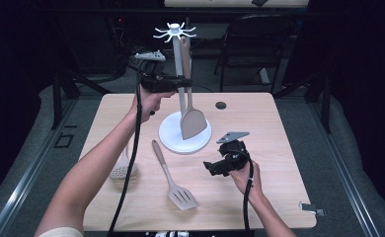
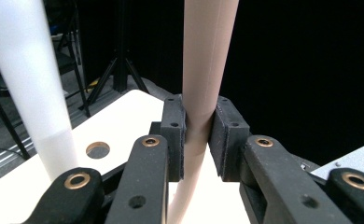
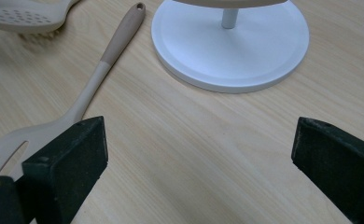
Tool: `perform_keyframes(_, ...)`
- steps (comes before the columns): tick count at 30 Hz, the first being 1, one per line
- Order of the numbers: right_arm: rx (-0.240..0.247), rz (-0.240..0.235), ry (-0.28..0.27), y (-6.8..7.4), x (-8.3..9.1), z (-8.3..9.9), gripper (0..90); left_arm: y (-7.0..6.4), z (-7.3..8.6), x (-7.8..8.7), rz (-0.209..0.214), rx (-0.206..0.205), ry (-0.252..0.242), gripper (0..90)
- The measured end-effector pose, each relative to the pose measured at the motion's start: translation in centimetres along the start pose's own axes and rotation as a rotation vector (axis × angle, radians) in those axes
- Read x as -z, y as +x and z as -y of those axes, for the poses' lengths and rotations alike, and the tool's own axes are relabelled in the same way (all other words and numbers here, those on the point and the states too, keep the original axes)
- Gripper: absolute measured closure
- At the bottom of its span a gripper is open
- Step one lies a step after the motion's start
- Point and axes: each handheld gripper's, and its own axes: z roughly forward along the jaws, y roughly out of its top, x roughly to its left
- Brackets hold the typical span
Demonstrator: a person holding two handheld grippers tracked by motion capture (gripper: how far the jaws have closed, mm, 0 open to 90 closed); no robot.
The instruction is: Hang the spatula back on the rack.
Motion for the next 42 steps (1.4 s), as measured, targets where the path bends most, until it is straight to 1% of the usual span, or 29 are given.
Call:
perform_keyframes(4, -0.001, -0.001, 0.002, 0.0, 0.0, 0.0, 3.3, 0.4, 0.0, 0.0, -0.002, 0.009, 0.002, 76.9)
perform_keyframes(10, 0.001, -0.003, 0.001, 0.0, 0.0, 0.0, 3.2, 0.9, 0.1, -0.1, -0.028, 0.009, 0.014, 76.9)
perform_keyframes(11, 0.002, -0.004, 0.001, 0.0, 0.0, 0.0, 3.3, 1.1, 0.1, -0.2, -0.045, 0.004, 0.021, 76.9)
perform_keyframes(13, 0.001, -0.006, 0.001, 0.0, -0.1, 0.0, 3.3, 1.2, 0.1, -0.2, -0.063, -0.011, 0.023, 76.8)
perform_keyframes(14, -0.004, -0.011, -0.006, 0.0, -0.2, 0.1, 3.3, 1.1, 0.1, -0.3, -0.079, -0.022, 0.024, 76.8)
perform_keyframes(16, -0.002, -0.010, -0.003, 0.0, -0.2, 0.1, 3.3, 1.0, 0.0, -0.3, -0.105, -0.046, 0.033, 76.8)
perform_keyframes(17, -0.002, -0.010, -0.003, 0.0, -0.2, 0.1, 3.3, 1.0, 0.0, -0.3, -0.105, -0.046, 0.033, 76.8)
perform_keyframes(18, -0.001, -0.010, -0.002, 0.0, -0.2, 0.1, 3.3, 0.9, 0.0, -0.4, -0.123, -0.061, 0.034, 76.8)
perform_keyframes(19, 0.003, -0.006, 0.003, 0.0, -0.2, 0.1, 3.3, 0.9, -0.1, -0.4, -0.129, -0.066, 0.035, 76.8)
perform_keyframes(20, 0.006, -0.006, 0.005, 0.0, -0.2, 0.1, 3.3, 0.9, -0.1, -0.4, -0.144, -0.082, 0.038, 76.8)
perform_keyframes(22, 0.006, -0.007, 0.007, 0.0, -0.2, 0.1, 3.3, 0.9, -0.1, -0.5, -0.150, -0.089, 0.038, 76.8)
perform_keyframes(25, 0.006, -0.008, 0.006, -0.1, -0.2, 0.1, 3.3, 0.7, -0.1, -0.6, -0.188, -0.119, 0.043, 76.8)
perform_keyframes(26, 0.005, -0.008, 0.010, -0.1, -0.1, 0.1, 3.3, 0.8, -0.1, -0.6, -0.197, -0.121, 0.044, 76.7)
perform_keyframes(31, 0.009, -0.011, 0.011, -0.1, -0.2, 0.1, 3.3, 0.7, -0.1, -0.5, -0.209, -0.124, 0.040, 74.6)
perform_keyframes(32, 0.009, -0.012, 0.013, -0.1, -0.2, 0.1, 3.3, 0.6, 0.0, -0.5, -0.209, -0.122, 0.038, 70.4)
perform_keyframes(36, 0.011, -0.012, 0.016, -0.1, -0.2, 0.1, 3.3, 0.5, 0.1, -0.2, -0.213, -0.123, 0.043, 63.9)
perform_keyframes(37, 0.012, -0.014, 0.017, -0.1, -0.2, 0.1, 3.3, 0.5, 0.2, 0.0, -0.219, -0.122, 0.046, 63.9)
perform_keyframes(38, 0.009, -0.017, 0.012, -0.1, -0.2, 0.1, 3.3, 0.5, 0.3, 0.0, -0.220, -0.115, 0.046, 59.9)
perform_keyframes(39, 0.009, -0.018, 0.013, -0.1, -0.2, 0.1, 3.3, 0.5, 0.5, 0.4, -0.222, -0.113, 0.043, 59.4)
perform_keyframes(42, 0.006, -0.019, 0.011, 0.0, -0.2, 0.1, 3.3, 0.4, 0.7, 0.8, -0.223, -0.112, 0.039, 58.5)
